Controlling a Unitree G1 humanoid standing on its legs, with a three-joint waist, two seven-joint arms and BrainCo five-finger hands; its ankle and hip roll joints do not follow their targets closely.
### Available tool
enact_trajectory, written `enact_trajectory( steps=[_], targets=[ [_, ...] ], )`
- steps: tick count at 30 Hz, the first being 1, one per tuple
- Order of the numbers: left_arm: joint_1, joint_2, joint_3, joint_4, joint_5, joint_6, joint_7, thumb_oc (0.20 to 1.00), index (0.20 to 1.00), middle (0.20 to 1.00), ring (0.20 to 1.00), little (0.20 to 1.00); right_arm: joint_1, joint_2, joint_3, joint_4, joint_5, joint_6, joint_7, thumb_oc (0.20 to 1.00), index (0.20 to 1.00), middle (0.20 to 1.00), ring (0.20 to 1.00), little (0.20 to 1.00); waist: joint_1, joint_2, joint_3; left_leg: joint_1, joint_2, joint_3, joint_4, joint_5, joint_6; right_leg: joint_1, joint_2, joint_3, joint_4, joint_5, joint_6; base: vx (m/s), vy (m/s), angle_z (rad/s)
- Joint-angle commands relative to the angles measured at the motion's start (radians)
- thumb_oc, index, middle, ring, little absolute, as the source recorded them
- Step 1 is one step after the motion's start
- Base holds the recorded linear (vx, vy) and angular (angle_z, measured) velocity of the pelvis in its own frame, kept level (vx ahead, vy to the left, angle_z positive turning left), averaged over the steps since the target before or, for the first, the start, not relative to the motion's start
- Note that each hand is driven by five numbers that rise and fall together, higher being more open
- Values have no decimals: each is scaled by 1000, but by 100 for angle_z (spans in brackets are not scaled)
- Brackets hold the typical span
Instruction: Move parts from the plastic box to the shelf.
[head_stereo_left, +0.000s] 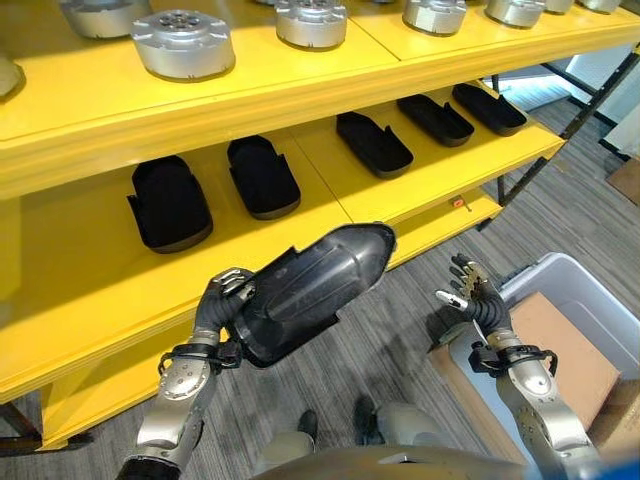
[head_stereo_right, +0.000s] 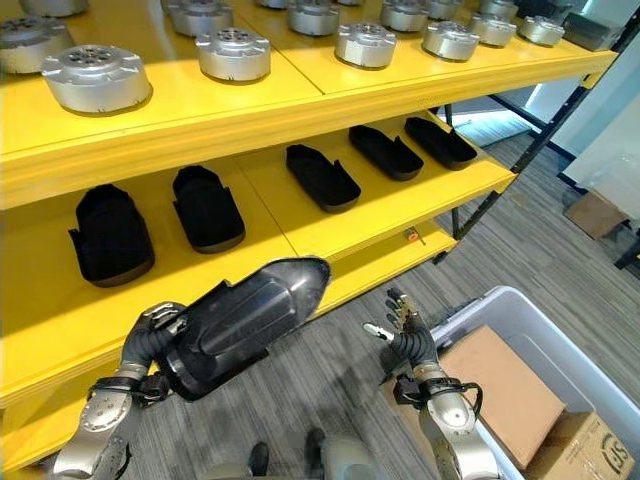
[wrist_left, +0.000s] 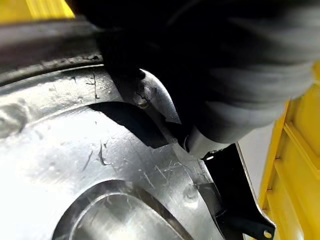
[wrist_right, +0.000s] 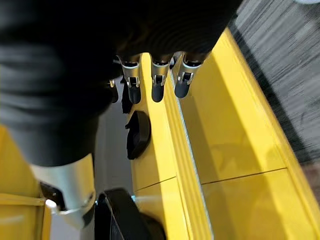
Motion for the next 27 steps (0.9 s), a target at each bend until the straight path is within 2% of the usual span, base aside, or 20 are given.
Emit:
enact_trajectory(
  steps=[1, 6, 11, 12, 13, 15, 17, 18, 19, 20, 21, 22, 23, 24, 25, 26, 27],
  targets=[
    [-28, -30, 39, -126, -2, -68, -14, 200, 200, 200, 200, 200, -70, -55, -6, -39, 9, -50, 9, 1000, 1000, 1000, 1000, 1000, 8, 2, -14, 27, -32, 52, -40, -6, -16, 115, -21, -49, -161, 113, 2, 45, -69, 63],
    [-3, -28, 49, -143, -13, -71, -22, 200, 200, 200, 200, 200, -71, -54, -7, -26, 1, -52, 8, 1000, 1000, 1000, 1000, 1000, 22, 2, -37, 17, -29, 69, -29, -3, -22, 155, -32, -61, -218, 122, -4, 37, -51, 9],
    [6, -38, 42, -138, -36, -69, -26, 200, 200, 200, 200, 200, -61, -65, -5, -19, 11, -49, 13, 1000, 1000, 1000, 1000, 1000, 27, -3, -19, -38, -38, 78, 101, -39, -51, 177, -47, -95, -229, 113, -12, -50, -11, 13],
    [-4, -29, 34, -140, -51, -71, -33, 200, 200, 200, 200, 200, -65, -92, -27, -25, 15, -57, 4, 1000, 1000, 1000, 1000, 1000, 26, -13, 28, -116, 0, 152, 253, -42, -94, 175, -75, -120, -218, 117, -18, -191, 68, 85],
    [-6, -26, 35, -139, -50, -69, -29, 200, 200, 200, 200, 200, -69, -97, -34, -28, 16, -59, -1, 1000, 1000, 1000, 1000, 1000, 22, -27, 31, -129, 56, 192, 286, -50, -91, 174, -94, -126, -221, 122, -15, -197, 102, 100],
    [1, -27, 41, -143, -59, -68, -27, 200, 200, 200, 200, 200, -58, -102, -43, -31, 14, -58, -10, 1000, 1000, 1000, 1000, 1000, 17, -38, 22, -102, 157, 236, 257, -64, -80, 173, -123, -138, -217, 117, -6, -3, 111, 66],
    [6, -36, 38, -143, -64, -67, -23, 200, 200, 200, 200, 200, -31, -103, -62, -30, 11, -56, -17, 1000, 1000, 1000, 1000, 1000, 1, -28, 4, -68, 277, 259, 175, 1, -104, 171, -152, -161, -204, 95, 9, 45, 157, 29],
    [7, -37, 37, -144, -64, -67, -23, 200, 200, 200, 200, 200, -29, -104, -62, -32, 11, -56, -17, 1000, 1000, 1000, 1000, 1000, 1, -26, 4, -60, 280, 259, 161, 7, -108, 172, -149, -162, -201, 92, 7, 40, 268, 43],
    [-7, -40, 28, -134, -65, -62, -12, 200, 200, 200, 200, 200, -6, -101, -80, -25, 15, -58, -38, 1000, 1000, 1000, 1000, 1000, -19, -2, -10, -49, 399, 295, 45, 129, -143, 160, -174, -188, -168, 65, 17, 37, 304, 59],
    [-16, -37, 21, -134, -64, -59, -10, 200, 200, 200, 200, 200, -2, -101, -83, -24, 18, -60, -47, 1000, 1000, 1000, 1000, 1000, -19, 8, -11, -58, 435, 294, 9, 185, -163, 158, -187, -194, -156, 56, 25, 42, 418, 68],
    [-25, -38, 12, -129, -69, -57, -5, 200, 200, 200, 200, 200, 5, -101, -90, -26, 24, -63, -54, 1000, 1000, 1000, 1000, 1000, -22, 22, -13, -52, 454, 278, -38, 221, -178, 151, -196, -198, -133, 42, 33, 51, 325, 64],
    [-38, -40, 1, -124, -63, -57, 0, 200, 200, 200, 200, 200, 5, -102, -94, -29, 25, -63, -60, 1000, 1000, 1000, 1000, 1000, -20, 37, -11, -58, 459, 245, -54, 255, -193, 148, -206, -195, -113, 42, 40, 55, 303, 49],
    [-43, -39, -2, -116, -71, -55, -9, 200, 200, 200, 200, 200, -1, -100, -96, -33, 29, -62, -60, 1000, 1000, 1000, 1000, 1000, -18, 44, -10, -40, 441, 212, -47, 192, -191, 147, -214, -177, -103, 35, 45, 35, 203, 41],
    [-45, -39, -2, -116, -71, -55, -10, 200, 200, 200, 200, 200, -2, -100, -97, -33, 29, -62, -60, 1000, 1000, 1000, 1000, 1000, -18, 44, -11, -44, 440, 211, -44, 193, -190, 145, -215, -176, -105, 38, 45, 78, 284, 16],
    [-63, -36, -14, -111, -72, -52, -17, 200, 200, 200, 200, 200, 0, -90, -113, -36, 24, -64, -62, 1000, 1000, 1000, 1000, 1000, -26, 55, -26, -49, 414, 221, -32, 150, -204, 160, -248, -186, -93, 41, 59, 64, 192, -10],
    [-64, -36, -15, -111, -72, -52, -17, 200, 200, 200, 200, 200, 0, -90, -113, -37, 24, -64, -62, 1000, 1000, 1000, 1000, 1000, -27, 54, -25, -50, 412, 220, -30, 148, -204, 161, -251, -187, -92, 40, 60, 160, 404, 10],
    [-80, -23, -21, -108, -71, -55, -27, 200, 200, 200, 200, 200, 3, -77, -134, -52, 16, -65, -66, 1000, 1000, 1000, 1000, 1000, -26, 50, -27, -56, 371, 229, -6, 100, -200, 185, -293, -191, -91, 57, 79, 125, 321, 41]
  ],
)
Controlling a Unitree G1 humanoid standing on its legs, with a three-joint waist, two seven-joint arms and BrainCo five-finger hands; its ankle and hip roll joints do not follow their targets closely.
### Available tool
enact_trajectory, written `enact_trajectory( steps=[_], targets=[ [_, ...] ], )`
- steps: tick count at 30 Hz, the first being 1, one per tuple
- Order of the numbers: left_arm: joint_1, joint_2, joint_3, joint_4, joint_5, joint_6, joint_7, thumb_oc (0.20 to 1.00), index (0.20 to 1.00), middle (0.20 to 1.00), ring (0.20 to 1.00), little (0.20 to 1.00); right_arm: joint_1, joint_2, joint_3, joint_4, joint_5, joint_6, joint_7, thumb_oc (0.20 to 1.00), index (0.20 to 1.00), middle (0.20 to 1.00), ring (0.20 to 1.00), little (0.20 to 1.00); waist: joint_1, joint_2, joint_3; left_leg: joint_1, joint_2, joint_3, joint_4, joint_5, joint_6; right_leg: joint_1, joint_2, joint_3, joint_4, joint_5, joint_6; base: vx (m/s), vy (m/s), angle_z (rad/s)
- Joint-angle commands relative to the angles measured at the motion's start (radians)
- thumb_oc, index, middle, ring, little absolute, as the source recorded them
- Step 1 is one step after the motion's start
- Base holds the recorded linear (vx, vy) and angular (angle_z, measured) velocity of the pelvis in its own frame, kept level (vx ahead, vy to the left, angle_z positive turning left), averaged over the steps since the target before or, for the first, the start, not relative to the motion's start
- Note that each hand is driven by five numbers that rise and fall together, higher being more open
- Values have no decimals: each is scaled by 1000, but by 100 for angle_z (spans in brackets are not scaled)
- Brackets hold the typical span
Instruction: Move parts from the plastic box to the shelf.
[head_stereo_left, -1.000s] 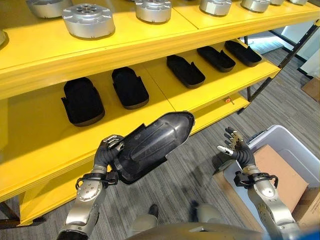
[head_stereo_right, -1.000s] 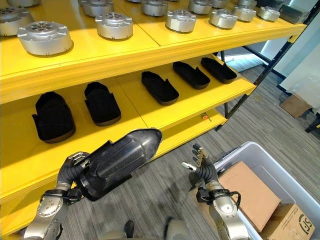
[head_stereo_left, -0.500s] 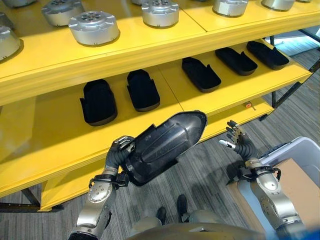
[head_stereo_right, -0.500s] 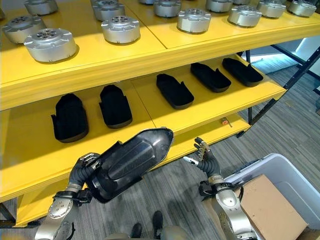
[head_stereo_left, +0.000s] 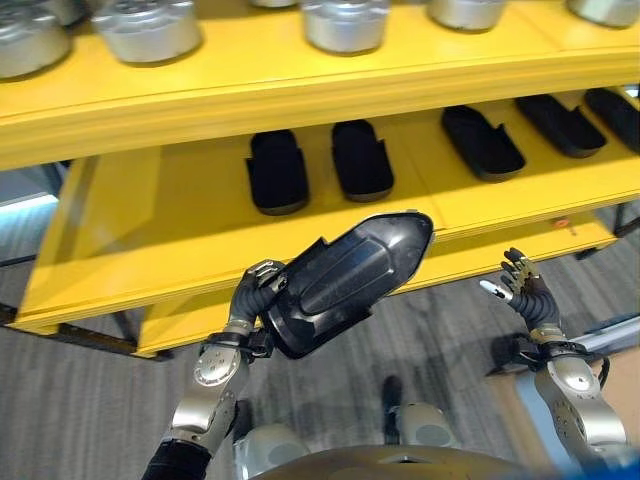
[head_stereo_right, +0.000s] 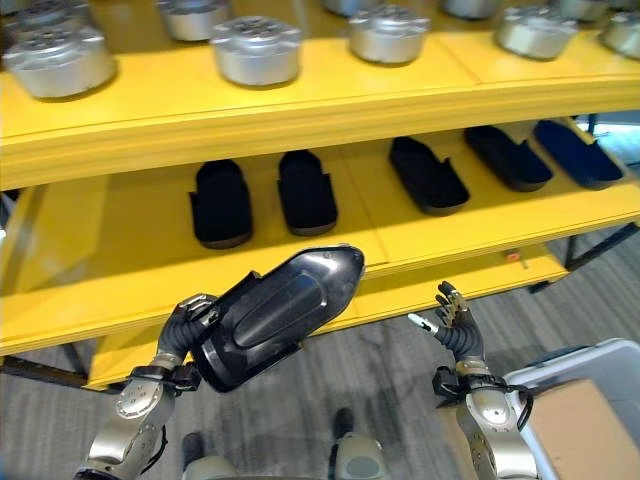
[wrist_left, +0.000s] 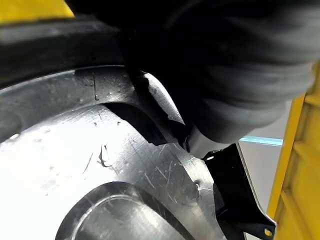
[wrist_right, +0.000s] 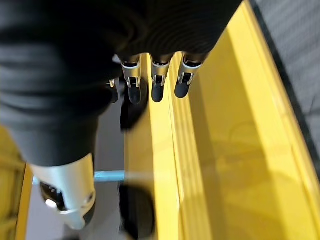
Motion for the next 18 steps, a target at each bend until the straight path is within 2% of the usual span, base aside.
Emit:
enact_trajectory(
  steps=[1, 3, 4, 6, 10, 15, 18],
  targets=[
    [24, 74, 63, -130, -22, -73, -10, 200, 200, 200, 200, 200, -7, 15, -8, -89, -5, -57, -7, 1000, 1000, 1000, 1000, 1000, 23, -89, -54, -5, -63, 5, -13, 61, 83, 71, -80, 56, 25, -24, 47, 161, 399, 69],
    [26, 90, 75, -136, -15, -77, -6, 200, 200, 200, 200, 200, -9, 31, -7, -84, -11, -57, -8, 1000, 1000, 1000, 1000, 1000, 31, -102, -56, -5, -101, 18, 8, 34, 95, 88, -116, 54, 14, 15, 69, 116, 296, 31],
    [33, 106, 94, -136, -3, -79, 2, 200, 200, 200, 200, 200, -9, 45, -4, -80, -15, -54, -5, 1000, 1000, 1000, 1000, 1000, 40, -117, -57, -3, -135, 27, 15, 12, 112, 84, -143, 60, 13, 48, 86, 85, 243, 6],
    [40, 110, 104, -137, 3, -81, 7, 200, 200, 200, 200, 200, -13, 53, 6, -75, -18, -52, 0, 1000, 1000, 1000, 1000, 1000, 48, -125, -59, 1, -149, 36, 12, 6, 120, 79, -154, 64, 14, 61, 94, 60, 176, -5],
    [37, 112, 124, -138, 11, -84, 28, 200, 200, 200, 200, 200, -35, 68, 38, -61, -29, -38, 10, 1000, 1000, 1000, 1000, 1000, 76, -155, -62, -9, -204, 36, 30, -27, 148, 90, -194, 64, -4, 132, 119, 65, 142, 1],
    [44, 110, 131, -142, 19, -79, 34, 200, 200, 200, 200, 200, -52, 72, 55, -69, -30, -31, 16, 1000, 1000, 1000, 1000, 1000, 94, -173, -67, -26, -237, 32, 52, -50, 165, 106, -218, 51, -22, 172, 128, 60, 79, 2],
    [38, 114, 135, -142, 18, -80, 38, 200, 200, 200, 200, 200, -71, 68, 63, -68, -38, -31, 18, 1000, 1000, 1000, 1000, 1000, 105, -184, -59, -74, -254, 18, 114, -72, 169, 107, -229, 34, -28, 191, 134, 9, 67, 3]
  ],
)
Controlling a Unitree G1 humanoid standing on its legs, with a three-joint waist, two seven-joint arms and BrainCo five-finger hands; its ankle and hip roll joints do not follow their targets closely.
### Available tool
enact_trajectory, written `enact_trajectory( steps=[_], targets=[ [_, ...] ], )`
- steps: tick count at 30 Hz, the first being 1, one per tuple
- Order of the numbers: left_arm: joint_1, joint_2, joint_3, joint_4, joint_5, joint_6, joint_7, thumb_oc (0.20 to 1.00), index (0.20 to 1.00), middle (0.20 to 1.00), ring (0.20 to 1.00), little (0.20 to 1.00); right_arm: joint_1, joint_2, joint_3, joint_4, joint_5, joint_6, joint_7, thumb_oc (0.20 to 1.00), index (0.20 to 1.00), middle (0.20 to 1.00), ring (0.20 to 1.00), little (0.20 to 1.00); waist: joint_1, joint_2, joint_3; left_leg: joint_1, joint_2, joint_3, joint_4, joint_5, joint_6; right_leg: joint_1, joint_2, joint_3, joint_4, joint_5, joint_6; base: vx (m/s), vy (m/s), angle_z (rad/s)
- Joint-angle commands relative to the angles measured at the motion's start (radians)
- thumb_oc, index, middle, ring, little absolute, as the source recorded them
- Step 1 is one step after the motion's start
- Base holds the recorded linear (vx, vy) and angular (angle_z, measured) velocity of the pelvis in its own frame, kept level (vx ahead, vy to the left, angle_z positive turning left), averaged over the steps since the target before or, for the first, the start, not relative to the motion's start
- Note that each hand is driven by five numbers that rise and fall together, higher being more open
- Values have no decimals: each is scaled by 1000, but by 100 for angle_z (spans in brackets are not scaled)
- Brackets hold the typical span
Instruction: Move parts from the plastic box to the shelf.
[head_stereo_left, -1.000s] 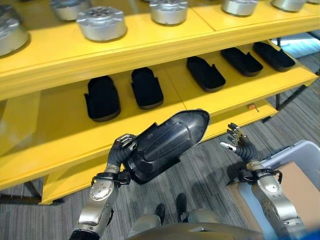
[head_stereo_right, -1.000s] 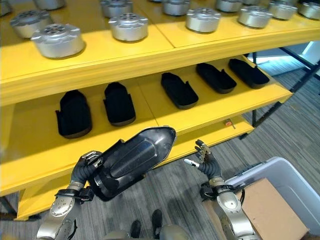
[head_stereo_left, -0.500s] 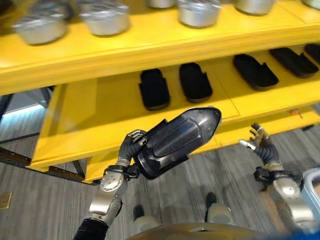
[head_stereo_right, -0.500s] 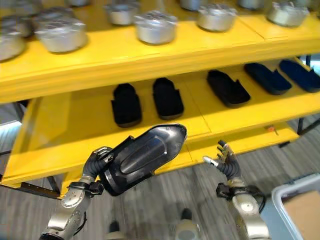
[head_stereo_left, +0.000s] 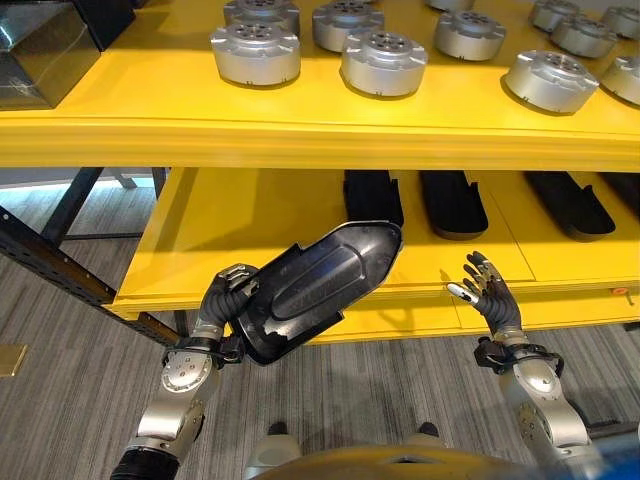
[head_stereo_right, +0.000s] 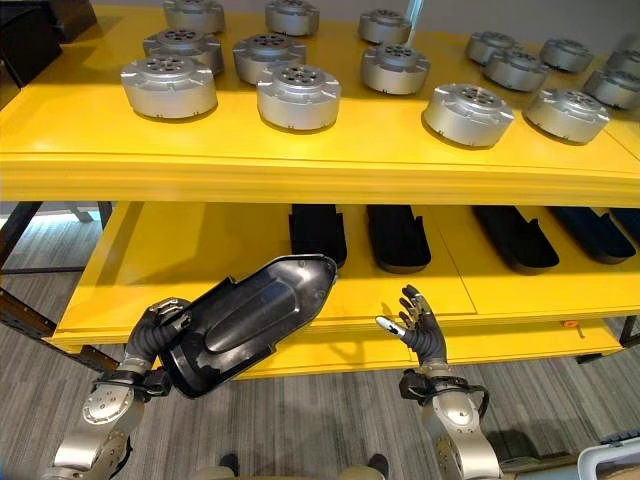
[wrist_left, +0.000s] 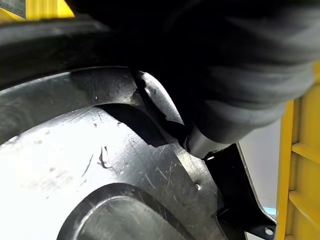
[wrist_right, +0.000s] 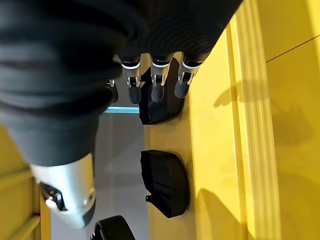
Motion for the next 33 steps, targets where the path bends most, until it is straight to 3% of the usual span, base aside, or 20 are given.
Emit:
enact_trajectory(
  steps=[1, 4, 8, 11, 14, 16, 18, 19, 20, 21, 31, 33],
  targets=[
    [-32, -23, 44, -140, 9, -76, 15, 200, 200, 200, 200, 200, -69, -62, -23, -57, -26, -42, -5, 1000, 1000, 1000, 1000, 1000, -13, 41, 23, -100, -1, -16, 106, -18, 74, 41, -2, 16, 66, 148, 11, -14, 62, 31],
    [-33, -23, 41, -135, 12, -77, 13, 200, 200, 200, 200, 200, -77, -58, -27, -54, -29, -45, -9, 1000, 1000, 1000, 1000, 1000, -7, 41, 25, -111, -22, -15, 122, -40, 93, 37, -20, 9, 71, 180, 13, 24, 159, 32],
    [-23, -20, 42, -130, 17, -76, 12, 200, 200, 200, 200, 200, -79, -46, -16, -46, -23, -45, -10, 1000, 1000, 1000, 1000, 1000, -4, 67, 35, -59, -53, 8, 75, -42, 135, -20, -60, 11, 153, 311, -10, 36, 248, 1],
    [-19, -25, 48, -132, 21, -72, 6, 200, 200, 200, 200, 200, -85, -44, 4, -38, -16, -45, 1, 1000, 1000, 1000, 1000, 1000, -4, 102, 49, 19, -51, 32, -19, -25, 156, -83, -13, -58, 253, 211, -42, 53, 273, -42],
    [-21, -31, 42, -128, 12, -72, -1, 200, 200, 200, 200, 200, -92, -58, 14, -36, -5, -41, 14, 1000, 1000, 1000, 1000, 1000, -36, 114, 63, 68, -36, 34, -84, 3, 150, -169, 167, -5, 235, 56, -83, 75, 68, -42],
    [-23, -37, 37, -122, 14, -74, 7, 200, 200, 200, 200, 200, -80, -71, 14, -45, -7, -46, 24, 1000, 1000, 1000, 1000, 1000, -53, 101, 76, 82, -44, 34, -87, -3, 142, -152, 230, 22, 153, 20, -97, 63, -82, -7],
    [-11, -51, 41, -121, 19, -68, -9, 200, 200, 200, 200, 200, -55, -68, -1, -55, -4, -41, 25, 1000, 1000, 1000, 1000, 1000, -51, 93, 68, 84, -49, 30, -83, -3, 139, -108, 211, 37, 118, 22, -84, 75, -131, 40],
    [2, -66, 39, -110, 11, -76, -7, 200, 200, 200, 200, 200, -49, -70, -2, -48, -3, -46, 28, 1000, 1000, 1000, 1000, 1000, -59, 89, 54, 84, -32, 35, -86, 2, 124, -80, 268, 98, 66, -5, -102, 59, -119, 31],
    [3, -66, 38, -110, 11, -76, -7, 200, 200, 200, 200, 200, -48, -71, -1, -48, -3, -46, 28, 1000, 1000, 1000, 1000, 1000, -57, 91, 54, 86, -29, 37, -86, 1, 123, -79, 270, 100, 64, -4, -103, 96, -212, 21],
    [21, -79, 51, -119, -5, -76, -14, 200, 200, 200, 200, 200, -40, -80, -13, -58, -9, -47, 33, 1000, 1000, 1000, 1000, 1000, -46, 92, 43, 90, -17, 48, -78, -1, 114, -65, 260, 62, 51, -4, -101, 74, -158, -18],
    [20, -90, 36, -124, -39, -75, -23, 200, 200, 200, 200, 200, -7, -106, -49, -74, -9, -56, 40, 1000, 1000, 1000, 1000, 1000, -64, 96, 38, 62, 44, 25, -22, 3, 65, -37, 302, 35, 55, -62, -140, 27, -154, 1],
    [-19, -95, 18, -125, -53, -82, -16, 200, 200, 200, 200, 200, -12, -120, -57, -69, -12, -64, 31, 1000, 1000, 1000, 1000, 1000, -64, 99, 73, -19, 41, -9, 95, 15, 35, -36, 301, 15, 70, -83, -163, -127, -167, 30]
  ],
)
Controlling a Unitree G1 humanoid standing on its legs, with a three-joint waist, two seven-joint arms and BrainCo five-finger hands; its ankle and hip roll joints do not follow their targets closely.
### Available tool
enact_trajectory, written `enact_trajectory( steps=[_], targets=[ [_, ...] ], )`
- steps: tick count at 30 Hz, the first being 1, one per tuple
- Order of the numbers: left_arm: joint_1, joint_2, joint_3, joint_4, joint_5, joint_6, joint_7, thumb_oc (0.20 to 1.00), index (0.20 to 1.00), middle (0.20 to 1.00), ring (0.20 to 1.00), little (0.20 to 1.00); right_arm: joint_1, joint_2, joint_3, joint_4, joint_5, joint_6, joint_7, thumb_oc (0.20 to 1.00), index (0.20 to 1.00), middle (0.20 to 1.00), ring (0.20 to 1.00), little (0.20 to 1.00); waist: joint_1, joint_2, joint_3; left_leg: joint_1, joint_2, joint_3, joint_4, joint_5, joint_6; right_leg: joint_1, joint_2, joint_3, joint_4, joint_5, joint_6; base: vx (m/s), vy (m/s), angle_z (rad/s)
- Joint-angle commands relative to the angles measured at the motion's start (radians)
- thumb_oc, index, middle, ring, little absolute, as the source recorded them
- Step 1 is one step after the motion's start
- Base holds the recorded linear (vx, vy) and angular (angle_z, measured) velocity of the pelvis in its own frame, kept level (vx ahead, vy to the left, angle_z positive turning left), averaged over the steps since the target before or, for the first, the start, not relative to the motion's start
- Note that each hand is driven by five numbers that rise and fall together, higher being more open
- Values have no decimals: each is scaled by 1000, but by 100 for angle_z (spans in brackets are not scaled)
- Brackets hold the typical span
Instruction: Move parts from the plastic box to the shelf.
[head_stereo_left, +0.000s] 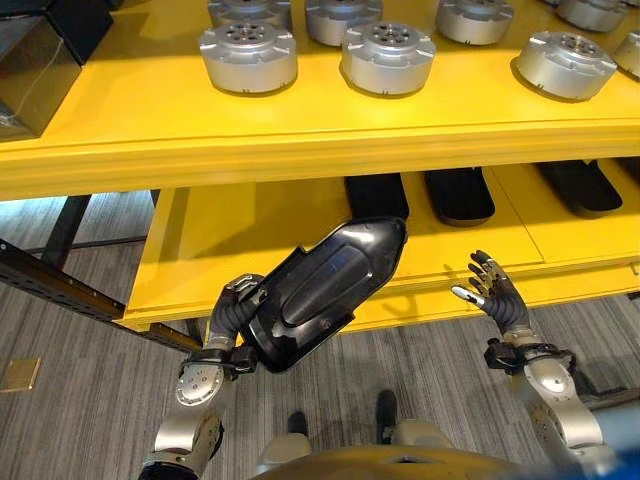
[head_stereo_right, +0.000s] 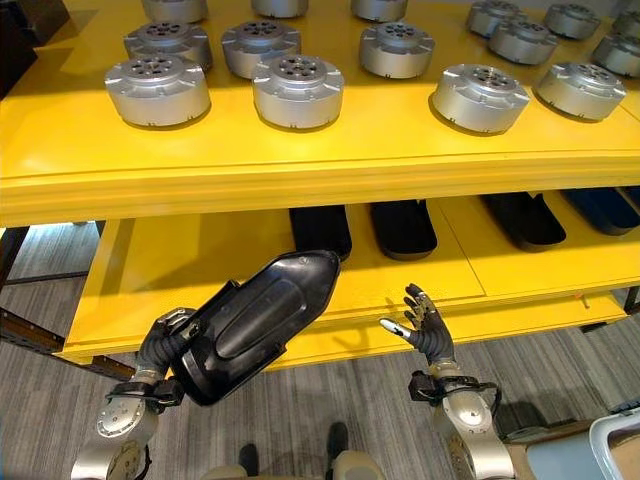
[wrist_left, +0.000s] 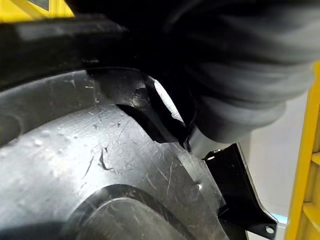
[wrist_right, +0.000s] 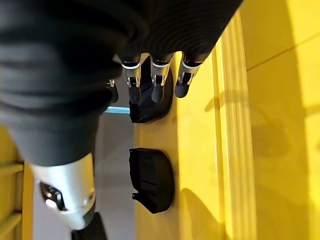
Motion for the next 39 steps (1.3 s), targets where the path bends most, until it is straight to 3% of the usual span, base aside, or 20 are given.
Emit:
enact_trajectory(
  steps=[1, 3, 4, 5, 7, 9, 12, 13, 15, 16, 20, 21, 23, 31, 34, 39],
  targets=[
    [-95, 29, 14, -112, -50, -92, 2, 200, 200, 200, 200, 200, -41, -45, -13, -55, -4, -68, -11, 1000, 1000, 1000, 1000, 1000, 14, -40, 36, -132, -11, -35, 262, -27, -26, -33, -61, 0, 135, -65, 17, -136, -105, 42],
    [-112, 27, 12, -111, -54, -95, 9, 200, 200, 200, 200, 200, -55, -49, -9, -51, -5, -71, -16, 1000, 1000, 1000, 1000, 1000, 9, -38, 40, -147, -4, -45, 257, -22, -30, -42, -62, -12, 146, -69, 15, -58, -15, 37],
    [-127, 24, 10, -117, -58, -95, 21, 200, 200, 200, 200, 200, -59, -51, -14, -49, -7, -76, -37, 1000, 1000, 1000, 1000, 1000, -10, -37, 31, -136, 103, 11, 181, 22, -35, -50, -77, -33, 155, -80, 23, -2, 33, 28],
    [-127, 23, 10, -117, -58, -95, 21, 200, 200, 200, 200, 200, -59, -52, -14, -49, -7, -76, -37, 1000, 1000, 1000, 1000, 1000, -8, -37, 32, -128, 105, 13, 170, 26, -37, -50, -75, -32, 157, -82, 22, 29, 89, 32],
    [-132, 25, 12, -127, -42, -100, 31, 200, 200, 200, 200, 200, -53, -52, -17, -50, -9, -76, -46, 1000, 1000, 1000, 1000, 1000, -4, -23, 28, -113, 177, 19, 60, 105, -43, -51, -87, -33, 172, -95, 35, 60, 124, 35],
    [-149, 19, 20, -122, -36, -108, 50, 200, 200, 200, 200, 200, -47, -58, -21, -52, -8, -81, -51, 1000, 1000, 1000, 1000, 1000, -4, 5, 26, -107, 214, -20, -16, 160, -66, -76, -107, -13, 220, -108, 52, 95, 202, 16],
    [-152, 19, 24, -119, -39, -112, 49, 200, 200, 200, 200, 200, -47, -56, -15, -50, -4, -79, -44, 1000, 1000, 1000, 1000, 1000, -1, 12, 23, -98, 195, -38, 3, 129, -63, -81, -118, 2, 234, -112, 58, 82, 156, -12],
    [-158, 19, 33, -117, -49, -119, 49, 200, 200, 200, 200, 200, -40, -47, -12, -49, -6, -73, -36, 1000, 1000, 1000, 1000, 1000, -13, 24, 7, -86, 190, 0, -6, 115, -70, -71, -129, 10, 229, -106, 63, 152, 192, -48],
    [-165, 21, 33, -115, -56, -119, 50, 200, 200, 200, 200, 200, -31, -42, -14, -50, -6, -69, -33, 1000, 1000, 1000, 1000, 1000, -9, 23, 4, -78, 182, 6, -3, 111, -72, -68, -138, 16, 223, -98, 67, 170, 217, -32],
    [-207, 27, 36, -104, -72, -124, 58, 200, 200, 200, 200, 200, -11, -27, -11, -69, -3, -60, -19, 1000, 1000, 1000, 1000, 1000, -16, 16, -8, -71, 153, 30, 7, 77, -63, -39, -169, 24, 192, -80, 86, 138, 182, 2],
    [-305, 31, 29, -48, -83, -133, 108, 200, 200, 200, 200, 200, -10, -18, -2, -77, -4, -53, -14, 1000, 1000, 1000, 1000, 1000, -27, 0, -8, -76, 128, 63, 25, 51, -57, -35, -198, 32, 166, -61, 106, 86, 171, 5],
    [-417, 27, 6, 30, -52, -139, 174, 200, 200, 200, 200, 200, -31, -17, 22, -76, -5, -46, -19, 1000, 1000, 1000, 1000, 1000, -36, -13, 0, -101, 117, 73, 52, 44, -59, -48, -214, 36, 162, -48, 112, -2, 107, -6],
    [-480, 10, -7, 63, -82, -155, 201, 200, 200, 200, 200, 200, -43, -22, 31, -93, -13, -43, -16, 1000, 1000, 1000, 1000, 1000, -44, -21, 10, -125, 110, 76, 76, 33, -57, -64, -222, 40, 162, -41, 116, -45, 86, -4],
    [-902, -43, -81, 256, -177, -207, 370, 200, 200, 200, 200, 200, -130, -57, 121, -98, 3, -35, -38, 1000, 1000, 1000, 1000, 1000, -102, -47, 90, -338, 117, 59, 230, 9, -63, -250, -240, 75, 243, -21, 122, -161, 57, -5],
    [-1071, -75, -76, 397, -314, -231, 407, 200, 200, 200, 200, 200, -165, -66, 160, -103, 8, -31, -56, 1000, 1000, 1000, 1000, 1000, -130, -57, 109, -413, 122, 55, 264, 10, -69, -326, -233, 88, 272, -12, 125, -139, -6, -8],
    [-1198, -34, -26, 487, -379, -256, 453, 200, 200, 200, 200, 200, -172, -72, 169, -109, 4, -34, -74, 1000, 1000, 1000, 1000, 1000, -150, -63, 120, -480, 138, 55, 309, -2, -75, -410, -217, 112, 314, -16, 126, -62, -9, -11]
  ],
)
